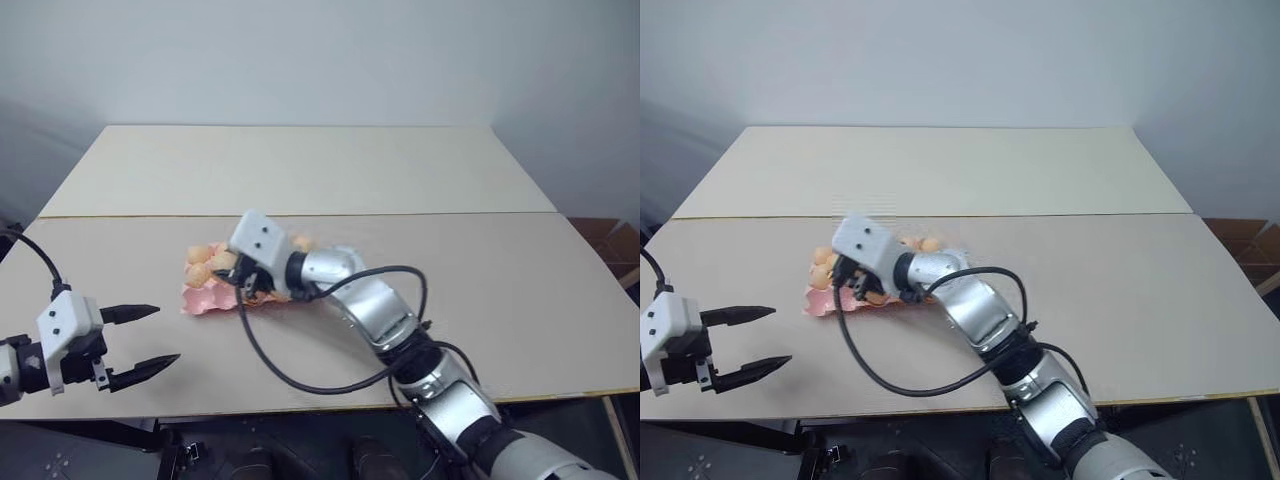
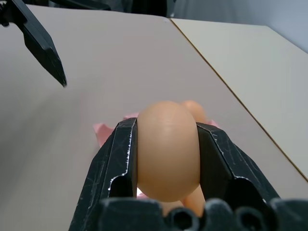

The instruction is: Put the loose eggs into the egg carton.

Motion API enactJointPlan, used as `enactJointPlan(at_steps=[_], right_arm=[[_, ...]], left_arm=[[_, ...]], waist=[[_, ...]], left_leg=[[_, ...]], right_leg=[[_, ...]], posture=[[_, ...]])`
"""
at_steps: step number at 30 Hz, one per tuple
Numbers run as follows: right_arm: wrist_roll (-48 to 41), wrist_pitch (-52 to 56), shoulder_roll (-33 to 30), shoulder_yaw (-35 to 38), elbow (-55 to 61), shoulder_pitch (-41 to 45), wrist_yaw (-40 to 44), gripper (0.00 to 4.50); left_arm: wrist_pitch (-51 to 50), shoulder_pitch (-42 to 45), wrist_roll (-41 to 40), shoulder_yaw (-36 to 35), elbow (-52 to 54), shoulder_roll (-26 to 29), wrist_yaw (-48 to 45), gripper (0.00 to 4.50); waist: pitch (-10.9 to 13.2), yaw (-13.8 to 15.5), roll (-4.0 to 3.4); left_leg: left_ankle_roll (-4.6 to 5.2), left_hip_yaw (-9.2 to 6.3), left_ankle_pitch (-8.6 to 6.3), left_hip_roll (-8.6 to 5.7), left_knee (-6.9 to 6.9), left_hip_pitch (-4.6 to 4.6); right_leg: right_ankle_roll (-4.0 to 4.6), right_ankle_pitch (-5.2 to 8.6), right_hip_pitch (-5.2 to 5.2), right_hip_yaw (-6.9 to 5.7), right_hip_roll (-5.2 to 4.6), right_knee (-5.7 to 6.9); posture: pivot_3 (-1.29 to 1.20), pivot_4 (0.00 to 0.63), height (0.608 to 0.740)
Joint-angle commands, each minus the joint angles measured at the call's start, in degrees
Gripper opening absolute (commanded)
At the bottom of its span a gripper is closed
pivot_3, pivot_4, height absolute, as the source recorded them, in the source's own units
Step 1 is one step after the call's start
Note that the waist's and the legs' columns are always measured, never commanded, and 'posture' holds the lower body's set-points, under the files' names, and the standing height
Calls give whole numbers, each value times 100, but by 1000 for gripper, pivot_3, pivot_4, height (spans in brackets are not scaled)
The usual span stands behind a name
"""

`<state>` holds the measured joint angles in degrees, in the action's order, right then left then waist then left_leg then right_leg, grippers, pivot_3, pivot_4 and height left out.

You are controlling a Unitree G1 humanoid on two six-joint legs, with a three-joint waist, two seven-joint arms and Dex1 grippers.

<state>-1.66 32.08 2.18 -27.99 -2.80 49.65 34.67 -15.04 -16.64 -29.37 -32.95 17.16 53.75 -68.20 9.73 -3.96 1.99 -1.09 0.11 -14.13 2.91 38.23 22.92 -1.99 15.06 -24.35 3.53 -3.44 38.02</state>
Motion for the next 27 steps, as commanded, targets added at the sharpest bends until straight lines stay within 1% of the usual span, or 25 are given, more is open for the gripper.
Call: enactJointPlan(at_steps=[1, 7, 13, 15, 16, 17, 18, 19, 24, 27], right_arm=[[58, -584, 346, 6, -365, 146, -121, 1594], [196, -1218, 666, -178, -1016, 143, -161, 1594], [278, -1628, 737, -262, -1435, 260, -133, 1594], [355, -1813, 743, -315, -1559, 300, -127, 2241], [370, -1874, 754, -320, -1600, 303, -126, 2462], [404, -1916, 765, -330, -1617, 303, -154, 2775], [429, -1949, 778, -332, -1635, 303, -182, 3205], [462, -1960, 770, -341, -1630, 295, -195, 3484], [520, -1925, 657, -321, -1500, 245, -96, 3484], [585, -1762, 459, -280, -1143, 193, -72, 3484]], left_arm=[[-63, -92, -157, -196, 393, -93, 95, 4500], [-214, -258, -269, -137, 792, -282, 243, 4500], [-262, -311, -286, -146, 854, -324, 294, 4500], [-262, -304, -290, -144, 846, -324, 300, 4500], [-259, -303, -289, -144, 842, -324, 300, 4500], [-258, -293, -289, -140, 836, -323, 304, 4500], [-256, -284, -289, -137, 828, -321, 305, 4500], [-250, -273, -281, -130, 815, -315, 307, 4500], [-234, -197, -255, -78, 756, -285, 304, 4500], [-211, -99, -243, -6, 696, -256, 277, 4500]], waist=[[0, -1, 0], [-1, -1, 3], [-2, -13, 2], [-1, -11, 2], [-1, -10, 2], [-1, -9, 2], [-1, -8, 2], [-1, -7, 2], [-1, -7, 2], [-1, -6, 2]], left_leg=[[0, 0, 0, 0, 0, 0], [-1, -2, 0, 0, 0, -2], [-2, -2, 0, 1, -2, -2], [-2, -2, 0, 1, -4, -3], [-2, -2, 0, 1, -4, -3], [-2, -2, 0, 1, -4, -3], [-2, -2, 0, 1, -4, -3], [-2, -2, 0, 1, -4, -3], [-2, -2, 0, 1, -4, -3], [-2, -2, 0, 1, -4, -2]], right_leg=[[0, 0, 0, 0, 0, 0], [1, -1, 3, -2, -2, 0], [1, -1, 1, -2, -1, 0], [1, -1, 0, -2, -1, 0], [1, 0, 0, -2, 0, 0], [1, -1, 1, -2, -1, 0], [1, -1, 1, -2, -1, 0], [1, -1, 1, -2, -1, 0], [1, -1, 1, -2, -1, 0], [1, -1, 0, -2, -1, 0]], posture=[[0, 150, 740], [0, 150, 740], [0, 150, 740], [0, 150, 740], [0, 150, 740], [0, 150, 740], [0, 150, 740], [0, 150, 740], [0, 150, 740], [0, 150, 740]])
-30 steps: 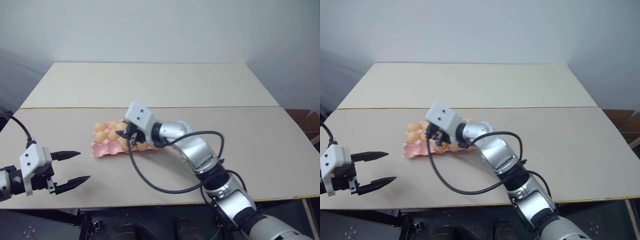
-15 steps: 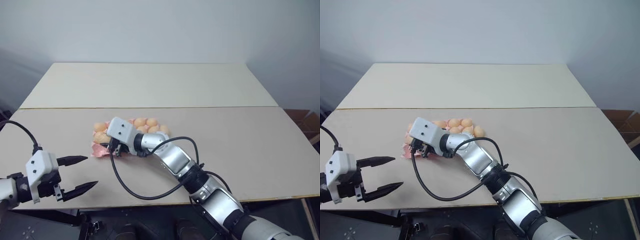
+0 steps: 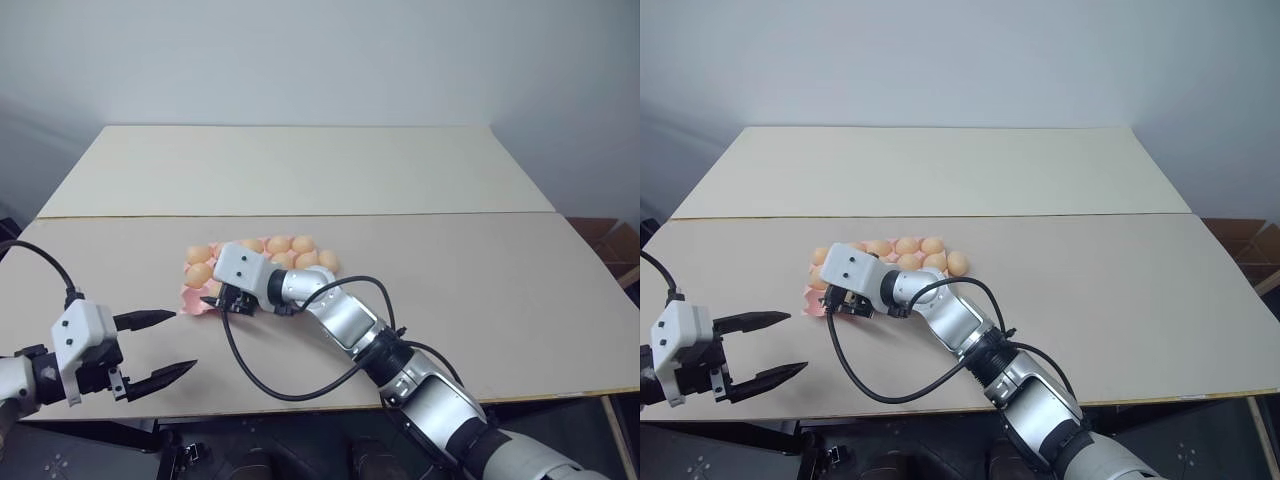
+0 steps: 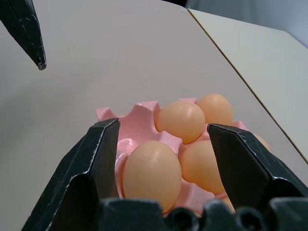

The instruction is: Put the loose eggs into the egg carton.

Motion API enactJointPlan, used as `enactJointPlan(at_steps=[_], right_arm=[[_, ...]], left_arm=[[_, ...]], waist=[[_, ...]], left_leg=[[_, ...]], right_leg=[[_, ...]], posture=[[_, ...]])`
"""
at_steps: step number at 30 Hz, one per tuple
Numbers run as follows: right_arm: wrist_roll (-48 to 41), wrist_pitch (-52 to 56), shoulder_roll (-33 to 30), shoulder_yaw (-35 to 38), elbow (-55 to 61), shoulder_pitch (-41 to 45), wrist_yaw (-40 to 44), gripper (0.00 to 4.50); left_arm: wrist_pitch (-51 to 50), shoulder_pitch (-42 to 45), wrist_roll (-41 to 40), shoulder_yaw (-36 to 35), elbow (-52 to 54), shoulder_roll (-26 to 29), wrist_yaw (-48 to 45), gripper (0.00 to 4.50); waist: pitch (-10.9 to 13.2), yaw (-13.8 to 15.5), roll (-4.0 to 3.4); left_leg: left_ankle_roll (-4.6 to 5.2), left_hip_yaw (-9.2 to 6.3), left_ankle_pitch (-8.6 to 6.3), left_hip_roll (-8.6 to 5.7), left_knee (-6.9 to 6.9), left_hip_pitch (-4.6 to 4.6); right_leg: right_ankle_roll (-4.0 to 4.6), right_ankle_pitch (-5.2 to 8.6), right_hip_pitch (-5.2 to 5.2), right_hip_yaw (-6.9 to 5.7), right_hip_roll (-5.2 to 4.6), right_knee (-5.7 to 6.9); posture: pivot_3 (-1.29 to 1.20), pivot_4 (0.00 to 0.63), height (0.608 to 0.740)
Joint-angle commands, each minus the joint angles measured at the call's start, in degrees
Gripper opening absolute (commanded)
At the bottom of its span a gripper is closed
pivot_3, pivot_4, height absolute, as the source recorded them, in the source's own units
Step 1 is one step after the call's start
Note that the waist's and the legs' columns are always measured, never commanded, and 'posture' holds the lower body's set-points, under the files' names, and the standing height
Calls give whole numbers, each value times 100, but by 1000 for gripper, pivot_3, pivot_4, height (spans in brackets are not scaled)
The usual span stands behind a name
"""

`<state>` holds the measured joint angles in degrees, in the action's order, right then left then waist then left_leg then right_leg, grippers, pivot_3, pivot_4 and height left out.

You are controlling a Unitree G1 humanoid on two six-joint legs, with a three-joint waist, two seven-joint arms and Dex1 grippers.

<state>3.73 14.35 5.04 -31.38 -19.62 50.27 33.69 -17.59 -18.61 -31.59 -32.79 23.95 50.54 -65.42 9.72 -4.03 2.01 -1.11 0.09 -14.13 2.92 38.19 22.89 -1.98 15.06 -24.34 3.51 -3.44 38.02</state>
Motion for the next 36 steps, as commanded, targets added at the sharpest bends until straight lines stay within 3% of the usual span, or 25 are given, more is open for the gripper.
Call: enactJointPlan(at_steps=[1, 5, 13, 20, 28, 31, 36], right_arm=[[43, 135, 74, 97, 745, 84, 64, 3484], [-56, 740, -459, 269, 1706, -196, 393, 3484], [-822, 1637, -2904, 1234, 3926, -1206, 1723, 3484], [-1395, 1790, -4823, 2315, 4694, -2254, 2508, 3484], [-1551, 1879, -5341, 2909, 4810, -2797, 2275, 3484], [-1515, 1763, -5292, 2881, 4724, -2755, 2152, 3484], [-1010, 648, -4908, 2518, 4176, -2515, 1815, 3484]], left_arm=[[52, 130, -22, -2, -2, 71, -11, 4500], [65, 243, -7, 68, -47, 78, -41, 4500], [179, 546, 53, 346, -272, 93, -105, 4500], [303, 893, 68, 543, -568, 134, -235, 4500], [396, 1169, 100, 636, -824, 180, -343, 4500], [414, 1254, 116, 690, -893, 189, -359, 4500], [413, 1342, 182, 791, -939, 199, -345, 4500]], waist=[[0, 3, 0], [-1, 8, 1], [-1, 162, 1], [0, 141, 0], [0, 146, 0], [0, 149, 0], [0, 135, 0]], left_leg=[[0, 0, 0, 0, 0, 0], [0, -1, 0, 0, 0, 2], [0, -2, 0, -3, 0, 1], [1, 0, -1, -3, -1, -2], [1, 5, 0, -4, -1, -5], [1, 5, 0, -4, -1, -5], [1, 6, 0, -4, -1, -6]], right_leg=[[0, 0, 0, 0, 0, 0], [0, 0, -1, 0, 0, -2], [0, 1, 7, -7, -1, -8], [0, 1, 12, -4, 1, -19], [-1, 2, 13, 7, 4, -17], [-1, 2, 12, 6, 4, -16], [-1, 2, 13, 7, 4, -16]], posture=[[0, 150, 740], [0, 150, 740], [0, 150, 740], [0, 150, 740], [0, 150, 740], [0, 150, 740], [0, 150, 740]])
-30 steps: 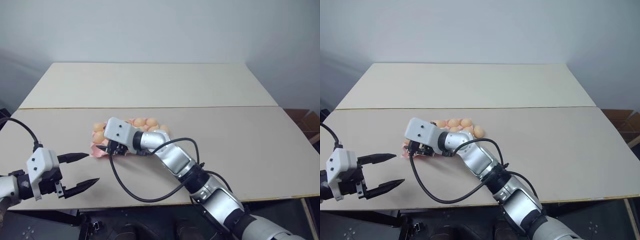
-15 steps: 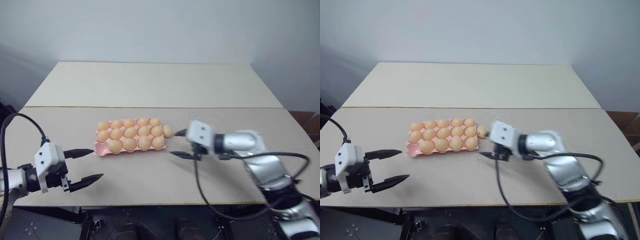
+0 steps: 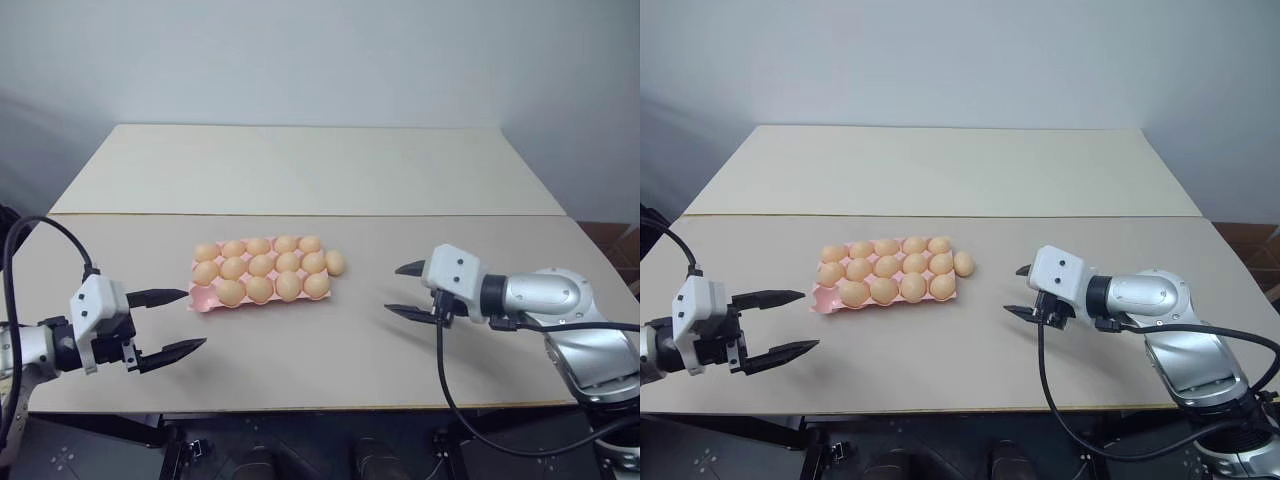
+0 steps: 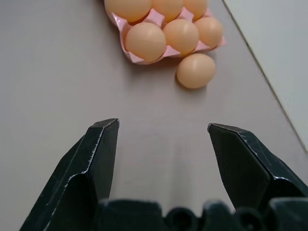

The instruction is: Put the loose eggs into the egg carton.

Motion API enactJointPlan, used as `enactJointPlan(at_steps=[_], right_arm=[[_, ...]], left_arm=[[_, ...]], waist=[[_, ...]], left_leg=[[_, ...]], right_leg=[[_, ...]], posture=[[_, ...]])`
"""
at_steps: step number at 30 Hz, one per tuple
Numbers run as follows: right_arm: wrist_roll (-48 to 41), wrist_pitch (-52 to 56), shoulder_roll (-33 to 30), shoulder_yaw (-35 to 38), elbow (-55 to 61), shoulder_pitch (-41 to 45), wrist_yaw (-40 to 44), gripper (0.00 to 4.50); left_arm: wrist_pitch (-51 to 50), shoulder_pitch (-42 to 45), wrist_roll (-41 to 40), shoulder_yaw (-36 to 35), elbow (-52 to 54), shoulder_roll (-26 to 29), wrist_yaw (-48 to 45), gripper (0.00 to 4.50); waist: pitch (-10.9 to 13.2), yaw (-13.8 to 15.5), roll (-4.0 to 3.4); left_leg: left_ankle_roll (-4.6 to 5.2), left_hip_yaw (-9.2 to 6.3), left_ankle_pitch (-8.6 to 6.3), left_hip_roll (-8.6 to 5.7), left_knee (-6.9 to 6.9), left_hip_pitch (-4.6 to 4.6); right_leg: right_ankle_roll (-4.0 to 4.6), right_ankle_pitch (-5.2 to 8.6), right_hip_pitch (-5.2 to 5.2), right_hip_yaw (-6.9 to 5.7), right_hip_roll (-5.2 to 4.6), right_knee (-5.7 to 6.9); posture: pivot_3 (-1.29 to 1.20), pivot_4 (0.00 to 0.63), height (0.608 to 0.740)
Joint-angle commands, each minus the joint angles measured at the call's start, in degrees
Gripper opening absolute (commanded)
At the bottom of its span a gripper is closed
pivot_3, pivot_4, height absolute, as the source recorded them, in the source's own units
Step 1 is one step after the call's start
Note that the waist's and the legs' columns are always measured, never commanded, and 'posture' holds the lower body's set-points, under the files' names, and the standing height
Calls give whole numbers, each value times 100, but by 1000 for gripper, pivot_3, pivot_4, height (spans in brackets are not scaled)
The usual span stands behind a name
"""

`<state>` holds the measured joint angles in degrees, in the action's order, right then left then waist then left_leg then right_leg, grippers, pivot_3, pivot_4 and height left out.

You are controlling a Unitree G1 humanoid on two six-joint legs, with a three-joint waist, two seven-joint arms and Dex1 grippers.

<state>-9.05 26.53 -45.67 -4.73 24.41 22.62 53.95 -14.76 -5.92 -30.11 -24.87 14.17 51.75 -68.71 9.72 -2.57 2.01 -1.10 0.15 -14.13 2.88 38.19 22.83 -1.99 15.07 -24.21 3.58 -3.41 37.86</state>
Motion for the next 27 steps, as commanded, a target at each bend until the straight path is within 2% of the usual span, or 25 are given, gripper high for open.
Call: enactJointPlan(at_steps=[1, 3, 8, 10, 16, 19, 27], right_arm=[[368, -705, 316, -248, -438, 390, -314, 3484], [532, -887, 574, -428, -866, 679, -441, 3484], [1066, -1691, 957, -929, -2160, 1321, -481, 4476], [1398, -2184, 1093, -1143, -2768, 1603, -606, 4476], [1605, -3087, 1433, -1350, -3917, 2125, -480, 4476], [2078, -3920, 1508, -1657, -4958, 2613, -567, 4476], [2219, -4697, 2013, -1757, -6252, 3168, -440, 4476]], left_arm=[[125, 77, 39, 9, 53, 71, -10, 4500], [120, 85, 51, 26, 69, 55, -4, 4500], [80, 16, 34, 9, 187, 53, 30, 4500], [68, -20, 21, -40, 208, 73, 21, 4500], [63, -77, 29, -89, 212, 114, 14, 4500], [54, -89, 43, -84, 244, 131, 33, 4500], [55, -226, 45, -111, 342, 93, 91, 4500]], waist=[[0, -18, 0], [0, -21, 0], [0, 6, 0], [0, 11, -1], [1, 2, -1], [1, -11, -2], [1, -38, -2]], left_leg=[[0, 0, 0, 0, 0, 0], [0, 1, 0, 0, 0, -2], [0, 1, 0, 0, 0, 3], [0, 2, 0, 0, 0, 4], [0, 3, 0, 0, 0, 3], [-1, 4, 0, 0, 0, 1], [-1, 3, 1, 1, -1, 1]], right_leg=[[0, 0, 0, 1, 0, 2], [0, 0, -1, 3, 1, 3], [1, 0, -5, 3, 0, 0], [1, 0, -4, 2, -2, 0], [1, -1, -5, 2, -1, 4], [1, -1, -4, 2, -2, 5], [2, -1, -5, 4, -2, 9]], posture=[[0, 150, 740], [0, 150, 740], [0, 150, 740], [0, 150, 740], [0, 150, 740], [0, 150, 740], [0, 150, 740]])
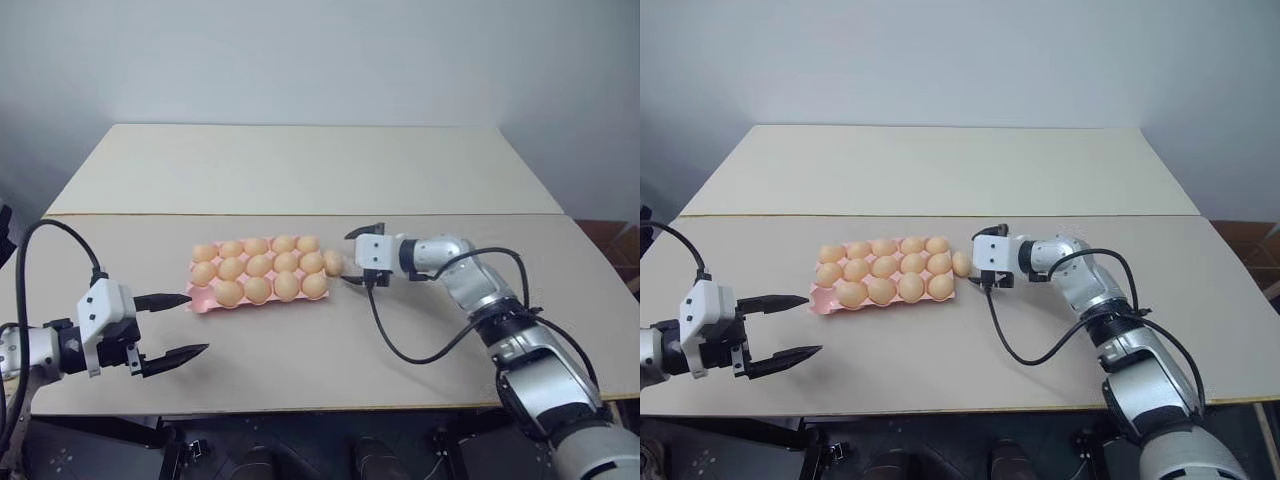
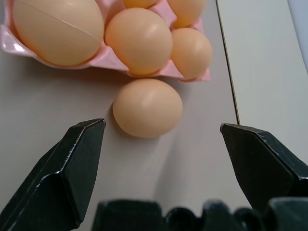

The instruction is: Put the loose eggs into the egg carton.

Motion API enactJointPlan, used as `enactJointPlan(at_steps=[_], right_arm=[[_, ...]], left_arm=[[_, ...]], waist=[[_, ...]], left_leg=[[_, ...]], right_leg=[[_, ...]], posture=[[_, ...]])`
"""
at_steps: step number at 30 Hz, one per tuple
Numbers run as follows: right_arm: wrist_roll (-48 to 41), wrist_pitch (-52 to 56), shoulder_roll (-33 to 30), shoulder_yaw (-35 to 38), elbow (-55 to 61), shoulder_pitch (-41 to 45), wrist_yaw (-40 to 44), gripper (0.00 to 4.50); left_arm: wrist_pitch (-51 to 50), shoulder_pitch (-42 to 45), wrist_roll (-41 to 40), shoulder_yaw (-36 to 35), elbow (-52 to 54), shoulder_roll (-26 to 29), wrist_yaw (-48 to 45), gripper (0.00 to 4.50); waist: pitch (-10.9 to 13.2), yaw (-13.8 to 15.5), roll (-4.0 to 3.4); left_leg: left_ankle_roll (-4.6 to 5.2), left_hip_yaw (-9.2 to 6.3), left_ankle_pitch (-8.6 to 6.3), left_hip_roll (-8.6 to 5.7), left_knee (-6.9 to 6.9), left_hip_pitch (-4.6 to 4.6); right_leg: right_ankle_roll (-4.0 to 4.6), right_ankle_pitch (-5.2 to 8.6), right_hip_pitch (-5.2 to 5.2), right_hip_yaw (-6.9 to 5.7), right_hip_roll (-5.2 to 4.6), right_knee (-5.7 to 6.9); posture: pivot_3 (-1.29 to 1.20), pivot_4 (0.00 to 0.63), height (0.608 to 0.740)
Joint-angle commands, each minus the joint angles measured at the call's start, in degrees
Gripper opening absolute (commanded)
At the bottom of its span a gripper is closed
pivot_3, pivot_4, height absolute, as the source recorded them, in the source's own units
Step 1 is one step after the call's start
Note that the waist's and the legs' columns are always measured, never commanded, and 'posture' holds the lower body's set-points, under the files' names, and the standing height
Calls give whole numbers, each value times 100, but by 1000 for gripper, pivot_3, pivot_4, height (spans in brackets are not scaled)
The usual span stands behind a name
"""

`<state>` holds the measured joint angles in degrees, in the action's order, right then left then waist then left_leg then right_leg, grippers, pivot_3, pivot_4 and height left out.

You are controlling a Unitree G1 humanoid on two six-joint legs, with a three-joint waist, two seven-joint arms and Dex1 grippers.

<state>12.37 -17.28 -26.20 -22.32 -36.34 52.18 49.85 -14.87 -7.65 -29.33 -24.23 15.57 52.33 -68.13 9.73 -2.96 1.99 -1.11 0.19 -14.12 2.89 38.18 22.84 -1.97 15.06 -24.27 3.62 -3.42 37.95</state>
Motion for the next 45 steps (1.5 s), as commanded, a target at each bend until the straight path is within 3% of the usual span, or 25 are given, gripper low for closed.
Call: enactJointPlan(at_steps=[1, 12, 15, 20, 22, 30, 34, 39, 45], right_arm=[[119, -388, 114, -10, -282, 250, -60, 4476], [400, -489, 532, 38, -1063, 535, -363, 4476], [500, -511, 515, 5, -1116, 547, -430, 3898], [543, -507, 510, 39, -1103, 519, -516, 2269], [594, -535, 470, 49, -1018, 473, -604, 1976], [656, -351, -135, 239, -70, 135, -657, 1976], [178, 486, -234, 609, 1165, -55, -413, 1976], [-959, 2832, 504, 905, 3063, -218, -26, 1976], [-1370, 4285, 1772, 323, 4008, -443, -345, 1976]], left_arm=[[64, -73, -36, -181, 215, 30, 41, 4500], [55, -154, -35, -187, 257, 40, 94, 4500], [66, -141, -27, -175, 234, 49, 95, 4500], [72, -67, -16, -122, 183, 63, 92, 4500], [79, -35, -24, -103, 159, 66, 71, 4500], [56, -247, -29, -486, 84, 165, -77, 4500], [65, -571, -4, -831, 10, 214, -159, 4500], [64, -803, 47, -989, -36, 212, -184, 4500], [-5, -844, -22, -1010, 87, 181, -119, 4500]], waist=[[0, 0, 0], [1, -50, -1], [1, -70, -2], [1, -95, -2], [1, -102, -2], [1, -98, -2], [2, -120, -3], [2, -113, -3], [1, -58, -3]], left_leg=[[0, 0, 0, 0, 0, 0], [0, -1, 0, 0, 0, -1], [0, -1, 0, 0, 0, -2], [0, -2, 0, 0, 0, -1], [0, -2, 0, 0, 0, -2], [0, -2, 0, 0, 0, 2], [0, -1, 0, 0, 0, -2], [0, -2, 0, 4, -1, -4], [0, -6, 0, 4, -1, 1]], right_leg=[[0, 0, -1, 0, 0, 1], [0, 0, 0, 0, -1, 3], [0, 0, 1, 0, -1, 5], [0, 0, 0, 0, -1, 4], [0, 0, 0, 0, -1, 5], [0, 0, -2, 0, -2, 3], [0, 0, -4, 4, -1, 6], [0, 0, -4, 5, 2, 11], [0, 0, -2, -6, -1, 6]], posture=[[0, 150, 740], [0, 150, 740], [0, 150, 740], [0, 150, 740], [0, 150, 740], [0, 150, 740], [0, 150, 740], [0, 150, 740], [0, 150, 740]])
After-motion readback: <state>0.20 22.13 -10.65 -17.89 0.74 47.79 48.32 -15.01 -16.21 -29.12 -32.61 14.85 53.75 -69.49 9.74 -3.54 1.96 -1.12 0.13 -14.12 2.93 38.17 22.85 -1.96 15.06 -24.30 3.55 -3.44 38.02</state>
